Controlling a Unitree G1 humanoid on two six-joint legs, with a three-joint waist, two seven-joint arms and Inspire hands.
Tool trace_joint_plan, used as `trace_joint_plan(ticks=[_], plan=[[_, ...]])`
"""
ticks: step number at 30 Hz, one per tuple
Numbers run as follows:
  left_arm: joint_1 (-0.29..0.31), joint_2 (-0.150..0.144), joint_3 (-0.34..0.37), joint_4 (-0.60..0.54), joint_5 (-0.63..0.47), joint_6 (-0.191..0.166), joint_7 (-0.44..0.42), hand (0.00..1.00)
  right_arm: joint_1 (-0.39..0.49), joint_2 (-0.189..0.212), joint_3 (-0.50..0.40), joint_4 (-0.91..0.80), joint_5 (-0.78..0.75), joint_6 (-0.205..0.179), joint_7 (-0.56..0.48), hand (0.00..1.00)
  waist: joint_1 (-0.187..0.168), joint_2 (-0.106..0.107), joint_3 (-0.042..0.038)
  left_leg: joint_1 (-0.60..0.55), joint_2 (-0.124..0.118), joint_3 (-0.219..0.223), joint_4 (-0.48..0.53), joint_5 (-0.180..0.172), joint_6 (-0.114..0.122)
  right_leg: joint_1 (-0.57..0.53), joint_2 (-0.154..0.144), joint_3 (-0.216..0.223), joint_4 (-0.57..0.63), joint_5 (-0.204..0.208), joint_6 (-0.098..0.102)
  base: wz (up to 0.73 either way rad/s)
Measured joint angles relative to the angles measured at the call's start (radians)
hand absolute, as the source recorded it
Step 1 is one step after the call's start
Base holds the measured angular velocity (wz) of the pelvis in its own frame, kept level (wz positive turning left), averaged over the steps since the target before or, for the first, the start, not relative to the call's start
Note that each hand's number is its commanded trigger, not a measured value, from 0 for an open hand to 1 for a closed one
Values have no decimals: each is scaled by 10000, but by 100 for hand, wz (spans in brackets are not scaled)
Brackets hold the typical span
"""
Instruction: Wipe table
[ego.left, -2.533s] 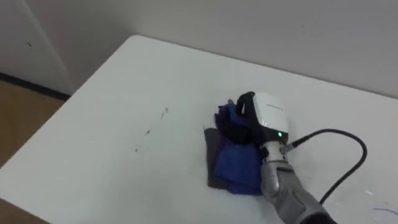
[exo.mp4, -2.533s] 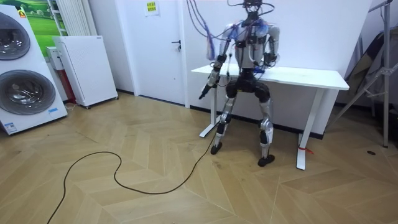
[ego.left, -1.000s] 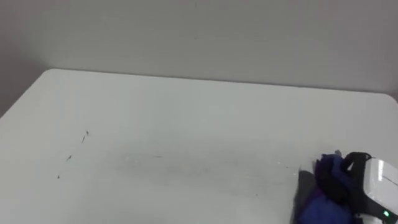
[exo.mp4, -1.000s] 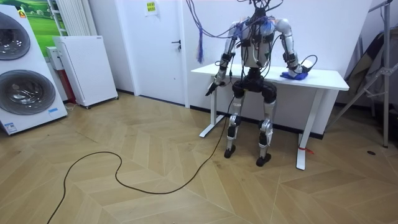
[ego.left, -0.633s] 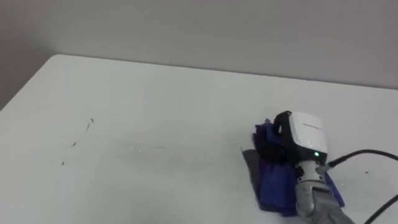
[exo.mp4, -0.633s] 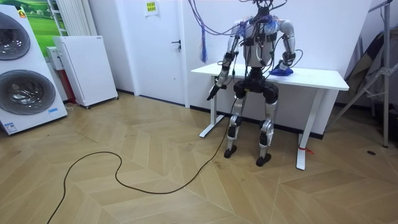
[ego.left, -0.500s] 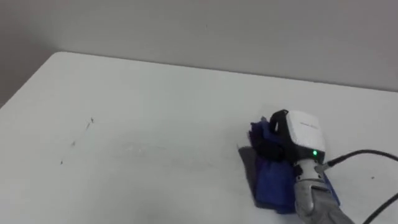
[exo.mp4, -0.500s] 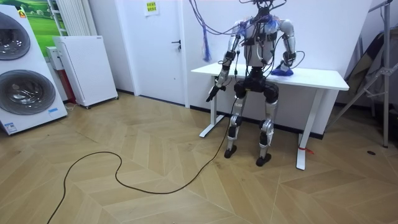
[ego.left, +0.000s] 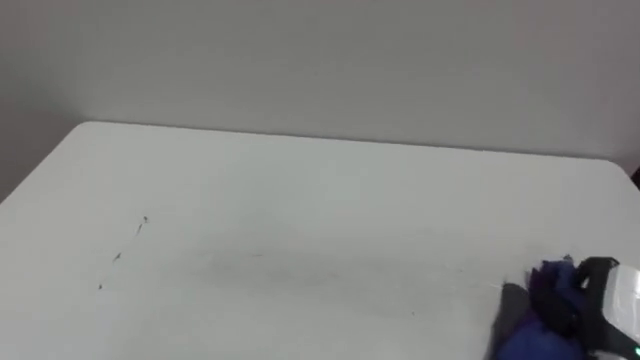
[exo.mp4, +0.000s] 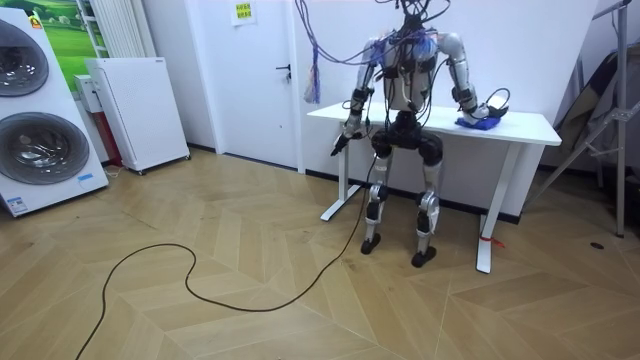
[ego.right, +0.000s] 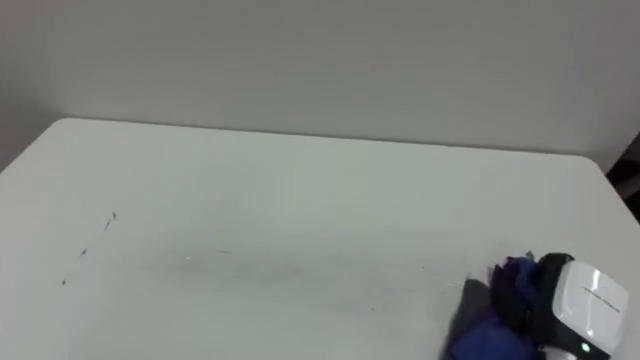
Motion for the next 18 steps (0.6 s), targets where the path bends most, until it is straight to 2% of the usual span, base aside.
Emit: trace_joint_plan(ticks=[1,2,3,4,5,6,7,8,9,10,11,12,13,14,15,18], plan=[[-146,-12,-33,128,-33,-20,12,0,-150,111,211,-167,-47,161,164,100,150,15,10,-111,22,99,165,-93,38,-174,-68,-182,163,37,-55,-89],[-479,-23,-83,435,-44,-15,62,0,-495,383,762,-535,-149,372,487,100,562,48,52,-364,53,174,532,-266,71,-545,-217,-648,501,136,-206,-78],[-613,-29,-84,555,-56,-4,87,0,-746,557,1084,-665,-318,447,661,100,752,63,90,-474,75,202,699,-355,98,-698,-288,-890,642,193,-295,-90],[-780,-27,-118,673,-146,23,171,0,-1381,1015,1692,-808,-880,521,1137,100,968,101,193,-716,141,155,1028,-511,133,-958,-469,-1488,894,291,-448,-54],[-954,-10,-248,685,-227,34,224,0,-1945,1383,2299,-812,-1325,521,1483,100,1192,138,230,-1035,244,97,1374,-636,125,-1147,-622,-2019,1090,315,-486,-22],[-1229,-7,-331,695,-242,-20,275,0,-2424,1716,2923,-870,-1601,516,1862,100,1541,146,300,-1271,322,59,1585,-685,123,-1361,-823,-2192,1412,311,-478,19],[-1369,5,-415,698,-261,-34,282,0,-2672,1840,3220,-877,-1698,482,2027,100,1691,170,333,-1394,387,54,1674,-697,107,-1482,-915,-2288,1627,300,-461,52],[-1622,10,-482,713,-245,-74,274,0,-3126,1992,3630,-865,-1748,339,2309,100,1954,175,396,-1582,511,86,1733,-689,67,-1687,-1067,-2201,1954,236,-338,97],[-1814,13,-475,698,-228,-186,265,0,-3473,1993,3714,-838,-1878,162,2487,100,2110,225,423,-1818,791,178,1783,-599,-108,-1833,-1115,-1873,2142,186,-176,118],[-1853,48,-472,659,-212,-259,268,0,-3586,1983,3705,-815,-1911,170,2503,100,2138,219,421,-1926,958,291,1767,-533,-224,-1855,-1184,-1735,2212,161,-134,156],[-1823,131,-525,546,-196,-295,266,0,-3731,1916,3688,-726,-1870,228,2509,100,2161,111,385,-2052,1177,565,1622,-329,-487,-1814,-1429,-1632,1989,156,-74,146],[-1637,189,-557,505,-197,-264,261,0,-3809,1882,3680,-458,-1740,203,2499,100,2188,-6,320,-2046,1216,620,1442,-151,-585,-1611,-1483,-1465,1399,189,113,128],[-1490,193,-549,504,-198,-224,251,0,-3759,1865,3640,-499,-1555,162,2461,100,2168,28,306,-2020,1252,580,1347,-74,-713,-1432,-1364,-1456,1192,119,219,68],[-1206,184,-476,494,-216,-149,183,0,-3692,1837,3624,-573,-1320,44,2433,100,2140,85,284,-2002,1246,425,1133,21,-849,-1214,-1089,-1511,755,46,312,25],[-1049,176,-464,490,-228,-61,89,0,-3628,1836,3581,-605,-1141,-186,2420,100,1977,107,281,-2009,1308,359,954,105,-956,-1037,-868,-1690,402,45,312,16],[-953,120,-152,521,-235,-52,-96,0,-2986,1777,3085,-673,-1145,-775,2322,100,1503,60,252,-1509,1458,424,455,281,-1113,-675,-660,-1810,117,-39,265,0]])
